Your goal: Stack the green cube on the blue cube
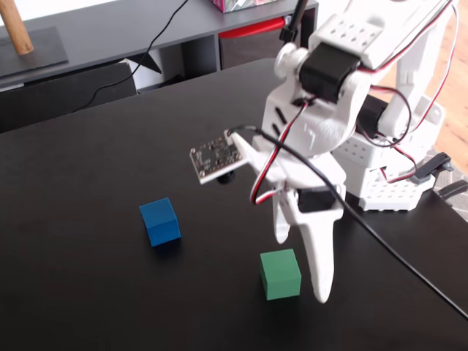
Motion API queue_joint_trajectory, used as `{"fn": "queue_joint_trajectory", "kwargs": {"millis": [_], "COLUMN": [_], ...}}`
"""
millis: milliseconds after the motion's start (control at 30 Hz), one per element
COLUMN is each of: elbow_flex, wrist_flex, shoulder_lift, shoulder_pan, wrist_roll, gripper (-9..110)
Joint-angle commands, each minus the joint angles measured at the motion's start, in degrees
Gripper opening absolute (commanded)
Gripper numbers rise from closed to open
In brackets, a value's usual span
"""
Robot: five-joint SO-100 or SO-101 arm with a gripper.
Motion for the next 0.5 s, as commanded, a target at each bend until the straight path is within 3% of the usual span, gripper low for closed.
{"fn": "queue_joint_trajectory", "kwargs": {"millis": [0,467], "elbow_flex": [0.0,2.02], "wrist_flex": [-4.92,-14.85], "shoulder_lift": [-2.46,-9.49], "shoulder_pan": [-0.79,4.57], "wrist_roll": [0.18,-5.63], "gripper": [45,45]}}
